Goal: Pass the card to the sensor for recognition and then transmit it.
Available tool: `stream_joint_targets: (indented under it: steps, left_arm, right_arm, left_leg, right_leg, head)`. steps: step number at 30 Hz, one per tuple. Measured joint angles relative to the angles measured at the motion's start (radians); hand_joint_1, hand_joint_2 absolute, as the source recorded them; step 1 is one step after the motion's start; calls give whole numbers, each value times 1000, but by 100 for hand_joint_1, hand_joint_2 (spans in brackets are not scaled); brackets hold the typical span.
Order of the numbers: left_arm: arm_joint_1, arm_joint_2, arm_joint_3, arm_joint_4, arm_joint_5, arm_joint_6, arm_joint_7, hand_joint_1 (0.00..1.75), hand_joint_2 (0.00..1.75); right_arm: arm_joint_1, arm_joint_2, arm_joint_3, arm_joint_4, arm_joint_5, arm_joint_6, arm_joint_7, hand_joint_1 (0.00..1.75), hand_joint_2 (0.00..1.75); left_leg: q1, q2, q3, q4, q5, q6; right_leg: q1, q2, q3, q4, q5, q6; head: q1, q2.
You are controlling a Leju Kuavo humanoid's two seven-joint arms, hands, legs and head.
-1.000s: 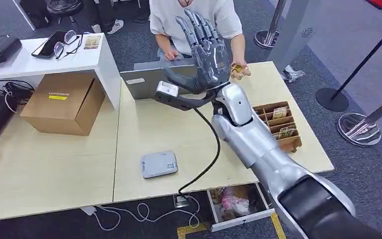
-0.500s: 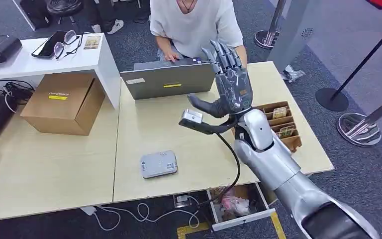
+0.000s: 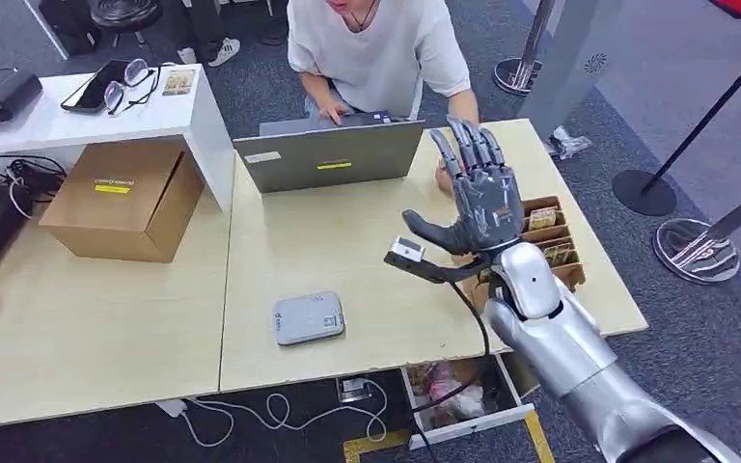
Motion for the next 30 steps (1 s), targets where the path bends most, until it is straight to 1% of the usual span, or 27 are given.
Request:
stream_joint_targets:
  steps: [4, 8, 14, 22, 24, 29, 30]
  left_arm:
    - [1, 0, 0, 0, 2, -2, -2, 0, 0]
    - [2, -1, 1, 0, 5, 0, -6, 0, 0]
    - [2, -17, 12, 0, 14, 42, -17, 0, 0]
    - [2, -26, 18, 2, 15, 45, -17, 0, 0]
    - [2, -25, 18, 2, 13, 38, -16, 0, 0]
    - [2, -10, 18, 2, 4, -8, -2, 0, 0]
    - [2, -8, 18, 2, 4, -9, 0, 0, 0]
  right_arm:
    - [17, -19, -22, 5, 5, 18, 16, 0, 0]
    - [35, -39, -42, 11, 5, 31, 19, 0, 0]
    - [78, -65, -71, 23, 7, 41, 31, 0, 0]
    - [138, -85, -105, 24, 19, 64, 40, 0, 0]
    - [147, -88, -113, 24, 19, 65, 41, 0, 0]
    - [157, -89, -118, 26, 20, 79, 41, 0, 0]
    - [157, -89, -118, 27, 20, 84, 41, 0, 175]
  left_leg:
    - [0, 0, 0, 0, 0, 0]
    - [0, 0, 0, 0, 0, 0]
    - [0, 0, 0, 0, 0, 1]
    - [0, 0, -1, 0, -1, 2]
    - [0, 0, -1, 0, -1, 2]
    - [0, 0, -1, 0, -1, 2]
    - [0, 0, -1, 0, -1, 2]
  right_leg:
    - [0, 0, 0, 0, 0, 0]
    - [0, 0, 0, 0, 0, 0]
    - [0, 0, 0, 0, 0, 0]
    - [0, 0, 0, 0, -1, 1]
    - [0, 0, 0, 0, -1, 1]
    - [0, 0, 0, 0, -1, 1]
    - [0, 0, 0, 0, -1, 1]
  head:
    - [0, 0]
    - [0, 0]
    - [0, 0]
    - [0, 0]
    - [0, 0]
    - [0, 0]
    - [0, 0]
